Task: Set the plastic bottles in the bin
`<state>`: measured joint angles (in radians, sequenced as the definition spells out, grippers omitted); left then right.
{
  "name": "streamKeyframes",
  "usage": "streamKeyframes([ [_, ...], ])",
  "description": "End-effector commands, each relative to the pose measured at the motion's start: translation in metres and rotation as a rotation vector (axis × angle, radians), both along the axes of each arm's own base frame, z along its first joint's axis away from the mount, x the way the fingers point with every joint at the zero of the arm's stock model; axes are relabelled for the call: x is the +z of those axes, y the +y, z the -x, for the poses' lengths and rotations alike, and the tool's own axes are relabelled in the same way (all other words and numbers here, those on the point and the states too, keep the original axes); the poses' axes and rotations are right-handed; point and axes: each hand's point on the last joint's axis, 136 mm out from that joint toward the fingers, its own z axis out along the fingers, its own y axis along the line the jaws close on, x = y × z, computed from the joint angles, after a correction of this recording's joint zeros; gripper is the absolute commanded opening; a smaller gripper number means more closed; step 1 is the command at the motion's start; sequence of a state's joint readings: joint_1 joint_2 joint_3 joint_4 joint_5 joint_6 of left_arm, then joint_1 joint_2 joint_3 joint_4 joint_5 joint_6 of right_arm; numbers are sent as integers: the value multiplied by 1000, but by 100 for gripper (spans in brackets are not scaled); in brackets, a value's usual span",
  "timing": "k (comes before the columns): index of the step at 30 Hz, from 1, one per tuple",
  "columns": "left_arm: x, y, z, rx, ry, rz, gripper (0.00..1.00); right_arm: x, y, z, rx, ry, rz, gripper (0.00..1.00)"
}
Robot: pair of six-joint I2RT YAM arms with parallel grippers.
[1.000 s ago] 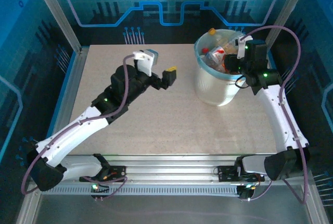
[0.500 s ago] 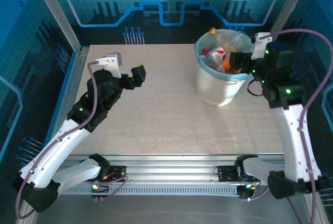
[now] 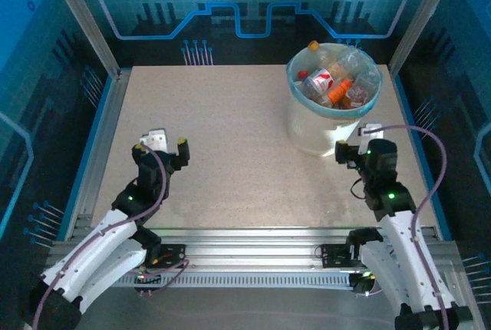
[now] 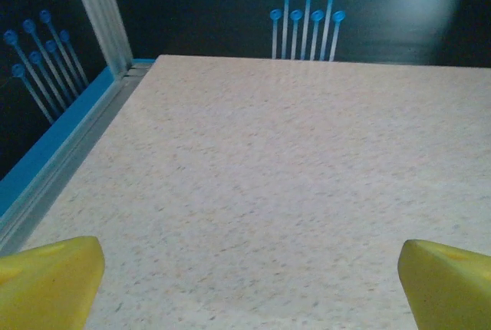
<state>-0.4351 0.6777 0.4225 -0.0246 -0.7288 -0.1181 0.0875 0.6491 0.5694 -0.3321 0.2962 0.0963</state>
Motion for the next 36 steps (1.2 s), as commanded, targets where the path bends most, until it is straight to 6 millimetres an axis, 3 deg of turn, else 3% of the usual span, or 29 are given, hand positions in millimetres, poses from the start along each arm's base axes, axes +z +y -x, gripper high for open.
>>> streamKeyframes([
  [1,2,19,-1,74,-94,-13,99,7,-10,-15,-49,-157,-2,92],
  [7,-40,28,-6,71,-84,34,99,-40,-8,-22,-52,-186,-59,92],
  [11,-54,28,-13,24,-83,63,99,-54,0,-30,0,-181,-69,92],
  [19,-67,25,-34,-89,-74,97,99,-66,7,-42,83,-215,-75,92],
  [28,-67,11,-58,-230,-95,78,99,-64,12,-60,168,-245,-103,92],
  [36,-71,14,-77,-260,-112,111,99,-65,15,-82,244,-235,-129,92],
])
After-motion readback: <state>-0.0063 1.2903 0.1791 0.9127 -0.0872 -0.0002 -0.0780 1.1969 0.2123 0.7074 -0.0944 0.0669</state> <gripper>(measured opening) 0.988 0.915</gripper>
